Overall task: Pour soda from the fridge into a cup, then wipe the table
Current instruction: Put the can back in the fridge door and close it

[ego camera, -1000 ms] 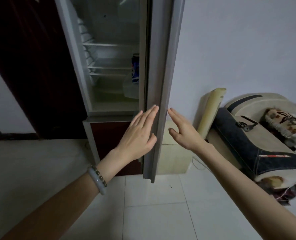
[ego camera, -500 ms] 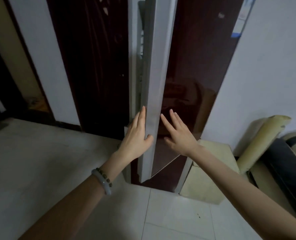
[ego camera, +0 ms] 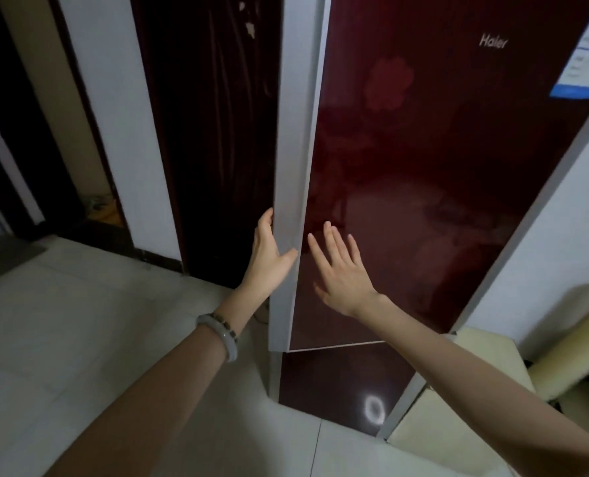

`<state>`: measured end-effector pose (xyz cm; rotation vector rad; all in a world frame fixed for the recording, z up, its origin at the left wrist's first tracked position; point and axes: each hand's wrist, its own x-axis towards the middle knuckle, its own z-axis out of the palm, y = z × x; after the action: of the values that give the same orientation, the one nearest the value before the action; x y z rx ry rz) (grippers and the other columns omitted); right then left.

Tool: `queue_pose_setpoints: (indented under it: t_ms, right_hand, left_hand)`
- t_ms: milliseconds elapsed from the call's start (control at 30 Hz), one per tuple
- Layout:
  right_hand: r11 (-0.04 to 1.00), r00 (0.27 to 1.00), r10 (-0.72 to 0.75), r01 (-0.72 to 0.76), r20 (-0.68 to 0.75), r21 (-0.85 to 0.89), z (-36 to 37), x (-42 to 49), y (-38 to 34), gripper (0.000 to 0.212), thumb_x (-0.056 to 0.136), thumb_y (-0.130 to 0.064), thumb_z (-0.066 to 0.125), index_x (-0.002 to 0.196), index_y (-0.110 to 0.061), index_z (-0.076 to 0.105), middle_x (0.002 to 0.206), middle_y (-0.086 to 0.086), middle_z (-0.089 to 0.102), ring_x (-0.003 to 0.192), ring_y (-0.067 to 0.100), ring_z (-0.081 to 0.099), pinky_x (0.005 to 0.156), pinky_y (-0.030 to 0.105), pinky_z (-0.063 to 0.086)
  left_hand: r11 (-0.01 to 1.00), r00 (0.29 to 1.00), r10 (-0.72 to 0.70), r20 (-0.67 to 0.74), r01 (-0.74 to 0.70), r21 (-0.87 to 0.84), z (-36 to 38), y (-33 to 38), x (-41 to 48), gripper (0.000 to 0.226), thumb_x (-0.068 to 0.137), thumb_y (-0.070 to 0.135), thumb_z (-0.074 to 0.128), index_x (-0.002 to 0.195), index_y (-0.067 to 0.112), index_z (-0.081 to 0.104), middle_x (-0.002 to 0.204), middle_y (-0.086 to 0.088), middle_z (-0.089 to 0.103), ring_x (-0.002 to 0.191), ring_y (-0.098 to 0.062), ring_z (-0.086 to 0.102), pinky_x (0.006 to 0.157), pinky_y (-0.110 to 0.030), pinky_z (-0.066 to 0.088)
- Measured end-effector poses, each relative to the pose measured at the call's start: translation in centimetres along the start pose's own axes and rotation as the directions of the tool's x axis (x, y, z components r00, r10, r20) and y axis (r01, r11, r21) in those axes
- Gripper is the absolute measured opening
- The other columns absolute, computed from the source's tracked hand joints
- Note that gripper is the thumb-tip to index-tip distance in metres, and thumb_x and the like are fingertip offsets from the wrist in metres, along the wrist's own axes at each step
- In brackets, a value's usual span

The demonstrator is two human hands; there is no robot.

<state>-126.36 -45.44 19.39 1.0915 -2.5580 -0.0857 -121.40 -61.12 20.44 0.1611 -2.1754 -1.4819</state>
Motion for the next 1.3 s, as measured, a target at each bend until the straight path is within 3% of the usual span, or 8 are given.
queue_pose_setpoints:
  t_ms: [200, 367, 533, 700, 867, 1000, 1133, 1300]
  right_hand:
    - [0.998, 0.999, 0.050, -0.050, 0.002, -0.046, 2.8, 5.9, 1.1, 0.091, 0.080, -0.026, 0.062, 0.150, -0.007, 0.007, 0.154, 0.025, -0.004, 0.144, 0.035, -0.002, 0.112, 0.048, -0.005]
    - [0.991, 0.991, 0.134, -0.133, 0.007, -0.014, 4.7, 10.3, 1.8, 0.090, 0.079, -0.021, 0.059, 0.150, -0.007, 0.005, 0.155, 0.023, -0.007, 0.142, 0.030, -0.013, 0.113, 0.044, -0.006]
    - [0.976, 0.976, 0.218, -0.218, 0.006, -0.009, 5.9, 13.9, 2.7, 0.091, 0.079, -0.019, 0.059, 0.149, -0.006, 0.003, 0.156, 0.018, -0.005, 0.141, 0.026, -0.013, 0.114, 0.043, -0.005]
    - [0.956, 0.958, 0.286, -0.287, -0.019, -0.053, 7.2, 16.4, 3.3, 0.091, 0.074, -0.018, 0.062, 0.148, -0.003, 0.012, 0.156, 0.019, 0.005, 0.144, 0.027, -0.001, 0.115, 0.047, 0.004]
    - [0.940, 0.944, 0.326, -0.330, -0.057, -0.089, 8.0, 17.6, 3.5, 0.093, 0.064, -0.019, 0.068, 0.145, 0.000, 0.026, 0.153, 0.021, 0.019, 0.142, 0.031, 0.020, 0.112, 0.049, 0.019]
    - [0.935, 0.941, 0.330, -0.337, -0.072, -0.111, 8.4, 17.8, 3.7, 0.096, 0.063, -0.021, 0.071, 0.145, 0.000, 0.025, 0.153, 0.021, 0.020, 0.142, 0.031, 0.021, 0.112, 0.049, 0.024]
    - [0.928, 0.936, 0.349, -0.351, -0.036, -0.129, 8.3, 17.8, 3.8, 0.098, 0.063, -0.022, 0.071, 0.146, -0.001, 0.024, 0.154, 0.021, 0.018, 0.143, 0.029, 0.015, 0.112, 0.049, 0.022]
    - [0.932, 0.933, 0.358, -0.355, 0.027, -0.070, 7.5, 17.6, 3.4, 0.090, 0.076, -0.018, 0.059, 0.149, -0.006, 0.008, 0.157, 0.015, -0.004, 0.143, 0.024, -0.009, 0.116, 0.045, 0.006]
  left_hand:
    - [0.998, 0.994, 0.007, 0.112, 0.000, -0.064, -1.1, -3.3, 7.1, 0.084, 0.086, 0.005, 0.062, 0.149, 0.022, 0.009, 0.151, 0.000, 0.024, 0.129, -0.001, 0.027, 0.103, -0.020, 0.032]
    - [0.996, 0.978, 0.029, 0.206, -0.010, -0.092, -1.4, -5.4, 12.8, 0.082, 0.088, 0.002, 0.059, 0.150, 0.020, 0.008, 0.150, 0.005, 0.024, 0.126, 0.004, 0.026, 0.078, 0.007, 0.030]
    - [0.994, 0.946, 0.045, 0.321, -0.012, -0.105, -1.5, -7.1, 17.7, 0.079, 0.092, 0.003, 0.053, 0.151, 0.024, 0.004, 0.153, 0.007, 0.024, 0.135, 0.000, 0.021, 0.102, -0.015, 0.024]
    - [0.996, 0.918, 0.073, 0.390, -0.049, -0.071, -1.1, -8.3, 21.2, 0.085, 0.092, 0.005, 0.055, 0.151, 0.027, -0.002, 0.155, 0.008, 0.019, 0.129, 0.006, 0.020, 0.105, -0.020, 0.024]
    - [0.997, 0.901, 0.073, 0.429, -0.070, -0.021, -0.5, -9.2, 23.2, 0.092, 0.091, 0.008, 0.055, 0.148, 0.034, -0.011, 0.159, 0.005, 0.005, 0.145, -0.009, 0.008, 0.117, -0.045, 0.020]
    - [0.995, 0.881, 0.088, 0.465, -0.094, -0.009, -0.3, -9.6, 23.6, 0.096, 0.091, 0.004, 0.055, 0.146, 0.033, -0.017, 0.159, 0.005, -0.004, 0.145, -0.010, 0.004, 0.118, -0.042, 0.016]
    - [0.986, 0.880, 0.119, 0.461, -0.160, 0.052, -0.3, -9.6, 23.4, 0.098, 0.090, 0.006, 0.058, 0.147, 0.027, -0.020, 0.159, 0.002, -0.009, 0.145, -0.011, 0.000, 0.113, -0.027, 0.009]
    - [0.956, 0.868, 0.133, 0.479, -0.240, 0.170, -1.3, -9.1, 22.9, 0.097, 0.090, 0.014, 0.059, 0.147, 0.021, -0.019, 0.159, -0.003, -0.006, 0.145, -0.018, 0.008, 0.115, -0.035, 0.018]
